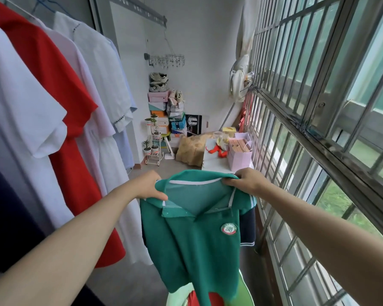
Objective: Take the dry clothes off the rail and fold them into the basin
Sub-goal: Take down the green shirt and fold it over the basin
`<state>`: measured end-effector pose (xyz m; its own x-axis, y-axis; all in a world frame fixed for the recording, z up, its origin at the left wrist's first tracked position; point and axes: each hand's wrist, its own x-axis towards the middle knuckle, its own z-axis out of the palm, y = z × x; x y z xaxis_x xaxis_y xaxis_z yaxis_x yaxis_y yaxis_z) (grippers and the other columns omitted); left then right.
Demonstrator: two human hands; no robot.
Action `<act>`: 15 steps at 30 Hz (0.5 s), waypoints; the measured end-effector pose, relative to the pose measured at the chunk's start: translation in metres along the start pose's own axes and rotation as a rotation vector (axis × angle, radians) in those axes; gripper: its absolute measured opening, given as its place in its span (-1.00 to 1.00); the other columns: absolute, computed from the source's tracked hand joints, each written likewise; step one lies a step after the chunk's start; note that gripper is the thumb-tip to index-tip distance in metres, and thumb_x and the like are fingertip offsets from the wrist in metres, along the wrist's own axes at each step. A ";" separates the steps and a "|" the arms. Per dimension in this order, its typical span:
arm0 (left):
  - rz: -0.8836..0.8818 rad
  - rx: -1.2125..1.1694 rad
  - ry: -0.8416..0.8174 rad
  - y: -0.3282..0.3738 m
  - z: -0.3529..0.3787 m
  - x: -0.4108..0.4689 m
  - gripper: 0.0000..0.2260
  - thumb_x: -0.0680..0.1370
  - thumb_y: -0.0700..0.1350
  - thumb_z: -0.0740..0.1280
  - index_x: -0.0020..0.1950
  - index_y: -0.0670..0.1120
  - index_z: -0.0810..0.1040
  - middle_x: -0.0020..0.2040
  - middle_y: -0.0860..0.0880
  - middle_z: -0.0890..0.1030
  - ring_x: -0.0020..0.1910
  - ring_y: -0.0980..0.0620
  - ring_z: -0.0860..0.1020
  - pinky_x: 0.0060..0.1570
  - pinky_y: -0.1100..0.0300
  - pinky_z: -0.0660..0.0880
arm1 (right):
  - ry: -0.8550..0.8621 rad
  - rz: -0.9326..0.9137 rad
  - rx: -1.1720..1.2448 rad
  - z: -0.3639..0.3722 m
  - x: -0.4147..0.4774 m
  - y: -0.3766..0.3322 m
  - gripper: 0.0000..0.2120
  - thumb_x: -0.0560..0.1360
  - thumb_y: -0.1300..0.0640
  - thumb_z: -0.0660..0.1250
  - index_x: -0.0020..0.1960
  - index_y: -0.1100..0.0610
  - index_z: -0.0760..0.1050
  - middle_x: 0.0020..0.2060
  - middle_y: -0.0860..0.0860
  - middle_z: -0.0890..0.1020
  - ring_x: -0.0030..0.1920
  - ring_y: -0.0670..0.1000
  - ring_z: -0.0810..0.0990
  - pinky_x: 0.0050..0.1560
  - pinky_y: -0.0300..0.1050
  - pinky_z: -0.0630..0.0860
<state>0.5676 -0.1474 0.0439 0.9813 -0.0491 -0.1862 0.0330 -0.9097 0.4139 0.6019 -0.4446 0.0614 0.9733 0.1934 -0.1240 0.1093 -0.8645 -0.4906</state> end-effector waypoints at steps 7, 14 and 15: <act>0.033 -0.001 0.043 -0.012 -0.003 0.010 -0.76 0.29 -0.02 0.52 -0.34 -0.07 0.49 -0.34 -0.02 0.53 -0.31 0.01 0.47 -0.30 0.18 0.33 | -0.228 0.015 0.153 -0.014 -0.002 0.012 -0.68 0.48 0.33 0.19 0.17 0.21 0.57 0.05 0.12 0.62 0.06 0.14 0.60 0.08 -0.09 0.58; 0.070 0.185 -0.153 -0.010 -0.004 0.013 -0.71 0.35 -0.27 0.47 -0.32 -0.03 0.37 -0.29 0.03 0.45 -0.26 0.03 0.41 -0.29 0.19 0.31 | 0.006 -0.190 -0.318 -0.001 0.007 0.031 -0.82 0.39 0.22 0.42 -0.02 0.09 0.61 -0.18 -0.04 0.60 -0.18 -0.02 0.49 -0.34 -0.31 0.33; 0.071 0.208 -0.159 -0.010 -0.004 0.014 -0.71 0.35 -0.26 0.47 -0.32 -0.03 0.37 -0.29 0.03 0.44 -0.26 0.02 0.40 -0.29 0.19 0.30 | 0.057 -0.186 -0.309 0.000 0.009 0.032 -0.86 0.39 0.23 0.40 -0.06 0.10 0.58 -0.17 0.00 0.60 -0.18 0.00 0.49 -0.32 -0.25 0.35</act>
<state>0.5818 -0.1371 0.0404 0.9370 -0.1651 -0.3079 -0.0905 -0.9660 0.2424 0.6140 -0.4705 0.0443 0.9397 0.3420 -0.0040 0.3332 -0.9179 -0.2156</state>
